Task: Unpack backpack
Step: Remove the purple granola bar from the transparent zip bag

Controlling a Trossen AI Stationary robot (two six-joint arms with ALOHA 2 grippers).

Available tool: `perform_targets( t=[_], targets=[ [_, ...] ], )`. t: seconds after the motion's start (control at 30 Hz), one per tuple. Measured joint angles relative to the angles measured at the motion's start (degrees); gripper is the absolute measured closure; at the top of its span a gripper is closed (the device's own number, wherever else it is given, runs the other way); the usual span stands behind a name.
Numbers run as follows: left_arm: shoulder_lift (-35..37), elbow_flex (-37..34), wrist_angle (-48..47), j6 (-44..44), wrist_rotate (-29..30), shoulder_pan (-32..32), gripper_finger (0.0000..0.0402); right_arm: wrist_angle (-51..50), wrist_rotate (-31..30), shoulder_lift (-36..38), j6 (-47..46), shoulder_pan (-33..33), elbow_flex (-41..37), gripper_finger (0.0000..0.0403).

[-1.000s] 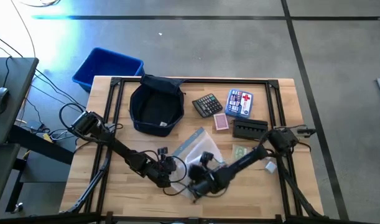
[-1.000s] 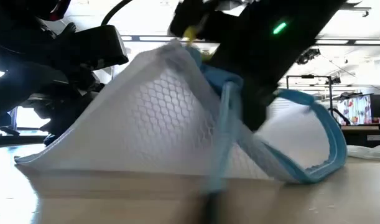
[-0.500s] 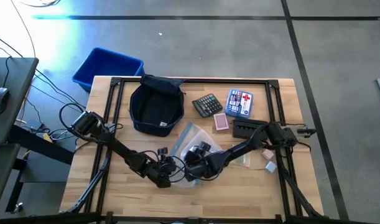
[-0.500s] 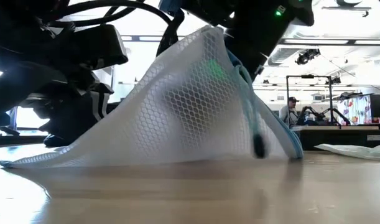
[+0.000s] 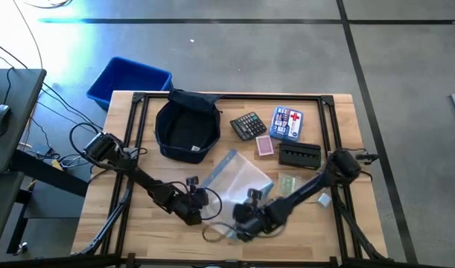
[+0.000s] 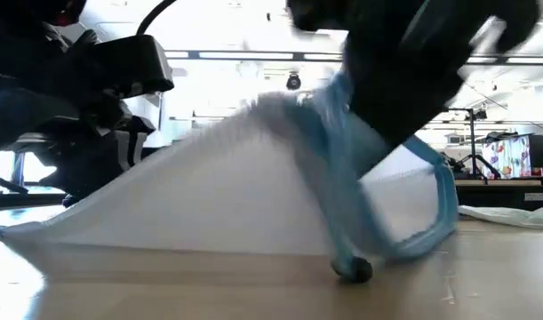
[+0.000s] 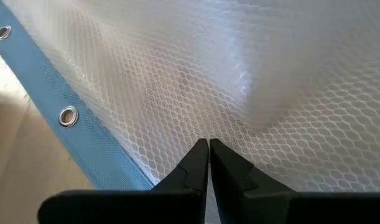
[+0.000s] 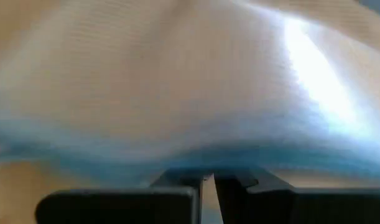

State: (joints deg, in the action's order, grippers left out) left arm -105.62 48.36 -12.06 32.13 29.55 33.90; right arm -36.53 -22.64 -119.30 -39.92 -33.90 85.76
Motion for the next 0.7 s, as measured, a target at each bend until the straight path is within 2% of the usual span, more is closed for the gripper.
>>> perform_targets(
  t=[0.2, 0.4, 0.47, 0.57, 0.7],
  targets=[
    [0.0, 0.0, -1.0, 0.7, 0.6, 0.1, 0.0402, 0.3, 1.2, 2.6, -0.1, -6.8, 0.0, 0.0402],
    [0.0, 0.0, -1.0, 0.8, 1.0, 0.5, 0.0402, -1.4, -2.1, 5.6, -0.5, -10.9, 0.0, 0.0403],
    [0.0, 0.0, -1.0, 0.8, 1.2, 0.5, 0.0402, -4.1, -7.8, 7.9, -2.6, -12.2, 0.0, 0.0403],
    [0.0, 0.0, -1.0, 0.8, 1.2, 0.5, 0.0402, -9.4, -19.9, 12.0, -8.1, -13.7, 0.1, 0.0403],
    [0.0, 0.0, -0.9, 0.8, 1.3, 0.5, 0.0402, -17.2, -33.1, 16.3, -15.2, -13.1, 0.2, 0.0403]
  ],
)
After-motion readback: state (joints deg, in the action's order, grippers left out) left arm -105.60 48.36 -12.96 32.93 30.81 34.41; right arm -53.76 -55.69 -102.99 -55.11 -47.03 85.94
